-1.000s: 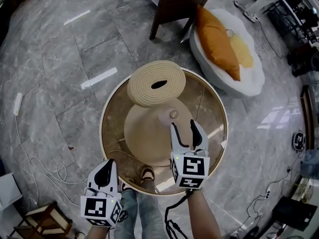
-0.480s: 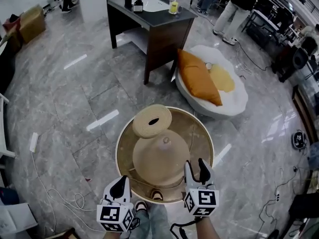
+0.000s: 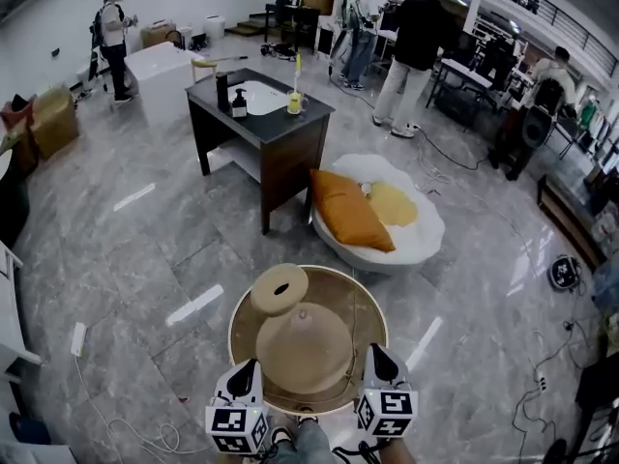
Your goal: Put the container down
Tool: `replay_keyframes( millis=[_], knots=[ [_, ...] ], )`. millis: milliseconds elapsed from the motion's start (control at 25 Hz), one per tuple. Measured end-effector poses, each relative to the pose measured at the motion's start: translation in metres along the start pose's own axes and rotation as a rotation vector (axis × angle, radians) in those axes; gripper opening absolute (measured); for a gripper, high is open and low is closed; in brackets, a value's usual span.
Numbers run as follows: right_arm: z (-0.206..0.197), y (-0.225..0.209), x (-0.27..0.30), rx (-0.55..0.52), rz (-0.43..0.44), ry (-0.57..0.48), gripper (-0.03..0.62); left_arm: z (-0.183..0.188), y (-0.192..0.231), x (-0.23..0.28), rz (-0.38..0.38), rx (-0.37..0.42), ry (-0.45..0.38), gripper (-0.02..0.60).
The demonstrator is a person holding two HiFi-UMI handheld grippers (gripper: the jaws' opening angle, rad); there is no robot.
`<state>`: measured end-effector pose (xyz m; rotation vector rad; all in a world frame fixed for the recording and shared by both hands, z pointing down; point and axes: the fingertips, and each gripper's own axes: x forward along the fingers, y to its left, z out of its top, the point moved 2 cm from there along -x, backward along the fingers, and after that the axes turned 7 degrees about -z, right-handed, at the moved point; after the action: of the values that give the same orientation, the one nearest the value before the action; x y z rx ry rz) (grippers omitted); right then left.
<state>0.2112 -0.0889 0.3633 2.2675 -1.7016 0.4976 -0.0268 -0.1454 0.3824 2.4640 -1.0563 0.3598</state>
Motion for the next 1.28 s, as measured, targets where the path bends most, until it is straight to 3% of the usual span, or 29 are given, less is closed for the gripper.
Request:
replay_keyframes(
  millis=[280, 400, 600, 1000, 1280],
  knots=[
    [0.05, -0.027, -0.044, 0.011, -0.054, -0.054, 0.006, 0.096, -0.022, -0.014, -0.022, 0.081, -0.156, 0.005],
    [0.059, -0.033, -0.063, 0.001, -0.062, -0.081, 0.006, 0.12, -0.032, -0.022, -0.041, 0.114, -0.206, 0.005],
    [0.064, -0.043, -0.079, 0.005, -0.075, -0.114, 0.006, 0.131, -0.044, -0.026, -0.064, 0.148, -0.249, 0.005],
    [0.073, -0.045, -0.078, -0.061, -0.087, -0.109, 0.005, 0.129, -0.048, -0.019, -0.065, 0.146, -0.237, 0.005],
    [0.074, -0.045, -0.074, -0.051, -0.087, -0.105, 0.005, 0.128, -0.044, -0.018, -0.053, 0.138, -0.234, 0.005]
  ],
)
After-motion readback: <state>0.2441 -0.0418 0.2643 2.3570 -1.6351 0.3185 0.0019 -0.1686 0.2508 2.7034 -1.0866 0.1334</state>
